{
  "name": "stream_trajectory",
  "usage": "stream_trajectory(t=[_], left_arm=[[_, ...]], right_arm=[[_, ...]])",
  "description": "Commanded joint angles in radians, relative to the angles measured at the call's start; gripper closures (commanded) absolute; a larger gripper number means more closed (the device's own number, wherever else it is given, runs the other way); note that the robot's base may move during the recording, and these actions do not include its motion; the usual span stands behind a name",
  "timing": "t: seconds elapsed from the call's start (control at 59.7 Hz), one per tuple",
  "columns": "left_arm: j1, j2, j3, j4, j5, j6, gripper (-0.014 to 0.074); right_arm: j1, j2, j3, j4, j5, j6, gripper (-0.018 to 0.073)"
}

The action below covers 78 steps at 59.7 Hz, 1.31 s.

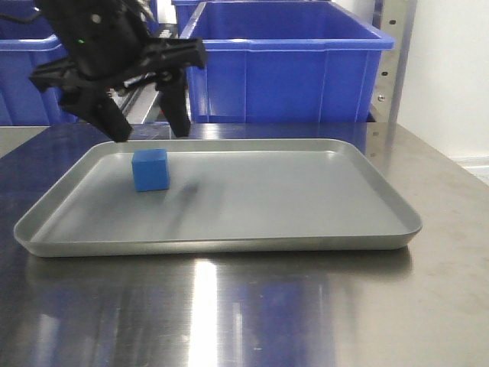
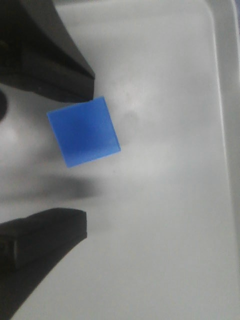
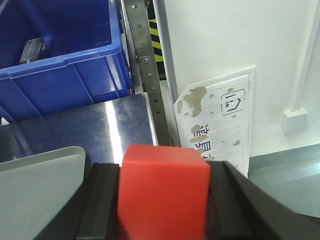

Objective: Sort and place red and blue blocks on shelf
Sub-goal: 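Lower the open left gripper around the blue cube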

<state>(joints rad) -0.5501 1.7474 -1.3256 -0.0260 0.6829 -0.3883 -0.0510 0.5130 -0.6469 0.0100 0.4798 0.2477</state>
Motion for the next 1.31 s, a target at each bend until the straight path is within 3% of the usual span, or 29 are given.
stream_trajectory(t=[0.0, 0.285, 1.005, 1.29], left_arm=[[-0.012, -0.034, -0.036, 0.013, -0.038, -0.030, 0.0092], [-0.009, -0.017, -0.036, 0.065, -0.036, -0.099, 0.0092], [-0.008, 0.052, -0.036, 0.064, -0.052, -0.104, 0.0092], [0.003, 0.052, -0.036, 0.058, -0.075, -0.125, 0.0141]], right_arm=[[-0.006, 0.001, -0.028, -0.010, -0.091, -0.007, 0.0500], [-0.006, 0.001, -0.028, -0.010, -0.091, -0.007, 0.0500], [-0.006, 0.001, -0.028, -0.010, -0.091, -0.007, 0.0500], [-0.006, 0.001, -0.028, -0.010, -0.091, -0.007, 0.0500]])
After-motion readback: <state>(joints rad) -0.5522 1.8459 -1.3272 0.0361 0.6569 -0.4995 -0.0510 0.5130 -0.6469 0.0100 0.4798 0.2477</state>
